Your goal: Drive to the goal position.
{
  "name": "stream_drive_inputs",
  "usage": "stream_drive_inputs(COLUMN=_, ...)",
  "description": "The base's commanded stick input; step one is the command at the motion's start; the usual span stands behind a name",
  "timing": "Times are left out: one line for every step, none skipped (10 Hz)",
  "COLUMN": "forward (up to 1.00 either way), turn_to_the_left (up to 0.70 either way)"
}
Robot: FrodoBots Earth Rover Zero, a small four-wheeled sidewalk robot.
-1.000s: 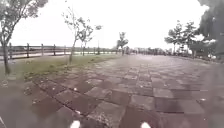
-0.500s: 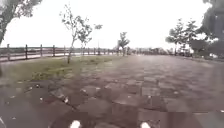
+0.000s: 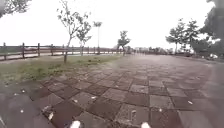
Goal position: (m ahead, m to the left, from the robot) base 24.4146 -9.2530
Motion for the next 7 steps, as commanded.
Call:
stream_drive_inputs(forward=0.7, turn_to_the_left=0.0)
stream_drive_inputs(forward=0.7, turn_to_the_left=0.0)
stream_drive_inputs(forward=0.7, turn_to_the_left=0.0)
stream_drive_inputs(forward=0.7, turn_to_the_left=0.0)
stream_drive_inputs(forward=0.7, turn_to_the_left=0.0)
stream_drive_inputs(forward=0.7, turn_to_the_left=0.0)
stream_drive_inputs(forward=0.7, turn_to_the_left=0.0)
